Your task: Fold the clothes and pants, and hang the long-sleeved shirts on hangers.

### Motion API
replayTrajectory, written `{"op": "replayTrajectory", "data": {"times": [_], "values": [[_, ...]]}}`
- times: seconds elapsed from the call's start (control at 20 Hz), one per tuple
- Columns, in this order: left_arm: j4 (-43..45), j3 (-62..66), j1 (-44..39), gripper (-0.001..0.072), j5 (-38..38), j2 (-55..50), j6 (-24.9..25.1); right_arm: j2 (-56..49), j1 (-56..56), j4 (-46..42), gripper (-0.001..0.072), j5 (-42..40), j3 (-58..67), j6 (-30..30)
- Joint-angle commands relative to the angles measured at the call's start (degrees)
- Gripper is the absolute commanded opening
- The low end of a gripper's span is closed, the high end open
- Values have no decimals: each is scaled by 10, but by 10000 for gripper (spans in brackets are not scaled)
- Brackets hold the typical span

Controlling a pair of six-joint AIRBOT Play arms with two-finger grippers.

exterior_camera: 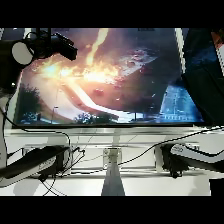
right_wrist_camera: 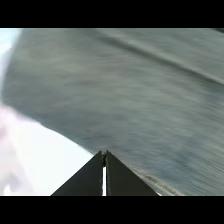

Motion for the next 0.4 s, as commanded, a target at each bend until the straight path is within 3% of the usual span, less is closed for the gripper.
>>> {"op": "replayTrajectory", "data": {"times": [0.0,0.15,0.35], "values": [[0,0,0,26,0,0,0,10,145,-25,25,-40,1,-28],[0,0,0,26,0,0,0,34,292,-58,24,-110,1,-124],[0,0,0,26,0,0,0,50,417,-67,26,-159,1,-140]]}}
